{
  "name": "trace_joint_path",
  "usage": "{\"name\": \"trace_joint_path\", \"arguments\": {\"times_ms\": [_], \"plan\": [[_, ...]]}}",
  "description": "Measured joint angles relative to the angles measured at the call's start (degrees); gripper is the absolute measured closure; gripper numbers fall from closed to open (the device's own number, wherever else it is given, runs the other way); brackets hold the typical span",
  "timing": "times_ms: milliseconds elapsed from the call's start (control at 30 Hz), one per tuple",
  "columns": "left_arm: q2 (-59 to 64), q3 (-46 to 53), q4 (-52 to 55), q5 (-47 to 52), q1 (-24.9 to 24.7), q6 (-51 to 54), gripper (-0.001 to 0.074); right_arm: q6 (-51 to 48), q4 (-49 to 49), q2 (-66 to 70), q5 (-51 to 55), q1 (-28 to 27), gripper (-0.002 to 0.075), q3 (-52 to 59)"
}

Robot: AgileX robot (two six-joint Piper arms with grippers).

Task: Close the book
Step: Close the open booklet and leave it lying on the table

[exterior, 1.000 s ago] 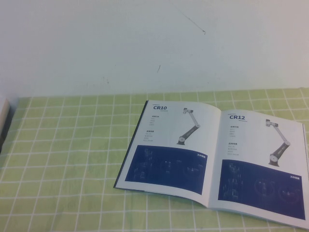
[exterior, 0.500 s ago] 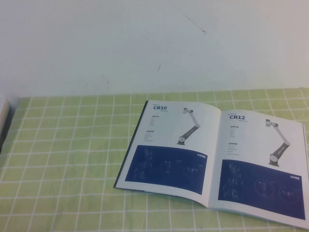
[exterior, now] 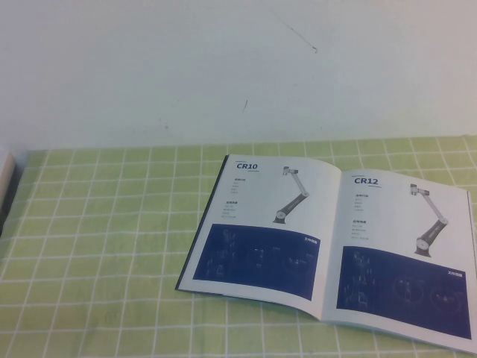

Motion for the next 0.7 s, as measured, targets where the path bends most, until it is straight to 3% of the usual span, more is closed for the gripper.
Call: {"name": "trace_joint_path", "arguments": {"times_ms": [167, 367, 600, 700], "plan": [[0.8, 0.0, 0.7, -18.7, 0.0, 0.1, 0.0738, -1.2, -0.2, 0.0, -18.6, 0.0, 0.0729, 0.0], [0.9, 0.0, 0.8, -27.8, -0.1, 0.1, 0.0738, -1.6, -0.2, 0.0, -31.8, 0.0, 0.0729, 0.0], [0.9, 0.0, 0.6, -31.9, -0.1, -1.0, 0.0738, -2.8, 0.9, 0.0, -31.9, 0.0, 0.0729, -0.4], [1.2, -3.4, 0.7, -21.2, -0.1, -1.5, 0.0738, -1.7, 1.3, 0.0, -19.4, 0.0, 0.0729, -5.5]]}}
